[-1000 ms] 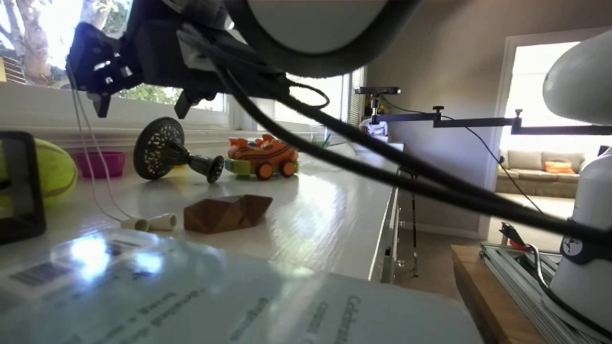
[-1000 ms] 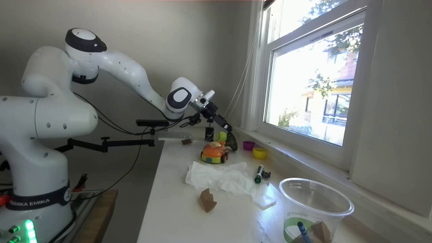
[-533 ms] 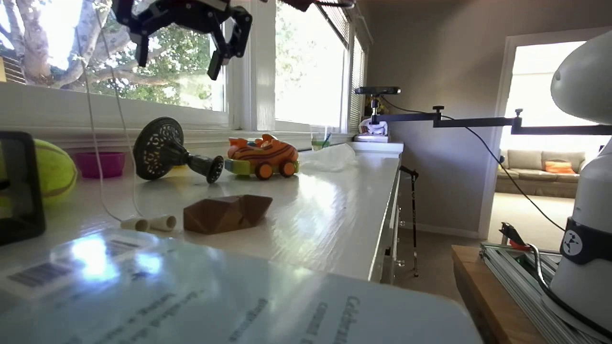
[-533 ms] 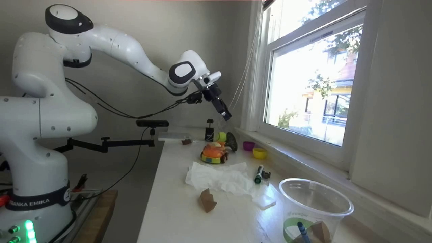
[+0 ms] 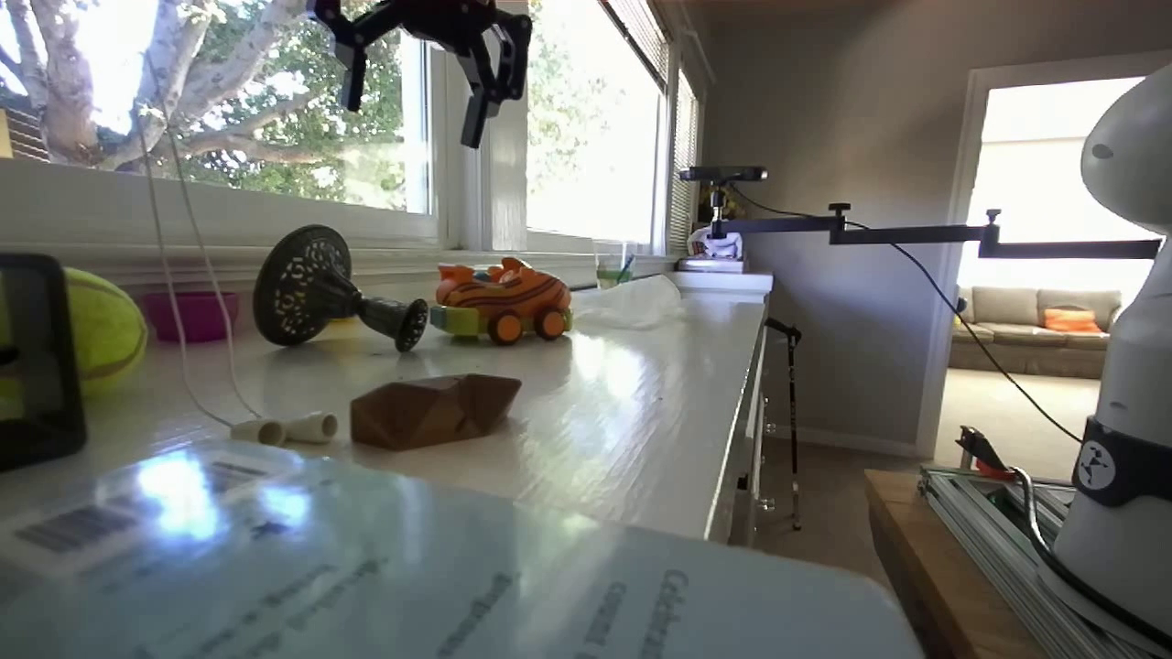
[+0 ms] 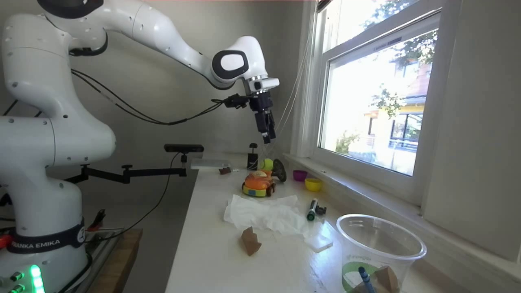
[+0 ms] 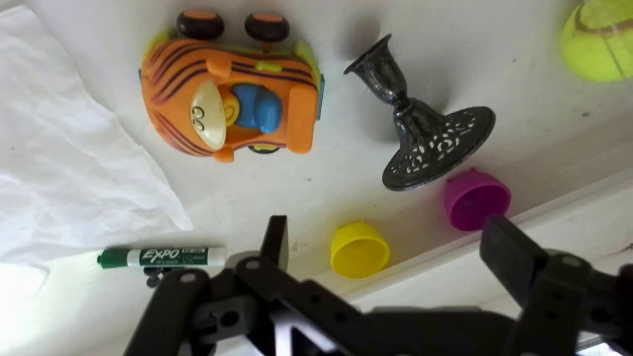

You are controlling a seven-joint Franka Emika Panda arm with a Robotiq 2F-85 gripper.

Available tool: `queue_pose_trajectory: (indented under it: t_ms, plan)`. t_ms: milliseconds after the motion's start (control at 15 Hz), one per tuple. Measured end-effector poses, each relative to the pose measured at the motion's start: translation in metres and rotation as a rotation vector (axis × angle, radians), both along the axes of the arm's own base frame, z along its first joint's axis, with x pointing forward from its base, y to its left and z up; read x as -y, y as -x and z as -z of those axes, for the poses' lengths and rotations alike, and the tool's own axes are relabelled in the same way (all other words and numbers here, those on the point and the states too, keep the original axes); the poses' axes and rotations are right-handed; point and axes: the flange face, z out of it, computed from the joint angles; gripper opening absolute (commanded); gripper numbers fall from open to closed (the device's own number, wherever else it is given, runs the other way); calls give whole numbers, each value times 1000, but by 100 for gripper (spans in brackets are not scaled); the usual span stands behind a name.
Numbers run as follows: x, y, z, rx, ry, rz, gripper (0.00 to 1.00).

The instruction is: Put the black vase in an upright position

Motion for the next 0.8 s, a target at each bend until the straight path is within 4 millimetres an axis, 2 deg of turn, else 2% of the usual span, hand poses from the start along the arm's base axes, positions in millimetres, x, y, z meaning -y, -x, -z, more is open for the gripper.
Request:
queue_pose_trajectory:
  t_ms: [200, 467, 800]
  plan:
    - [7, -8, 15, -66, -126, 2, 100]
    - [5, -24, 33, -131, -272, 23, 100]
    - [3, -48, 42, -160, -358, 60, 100]
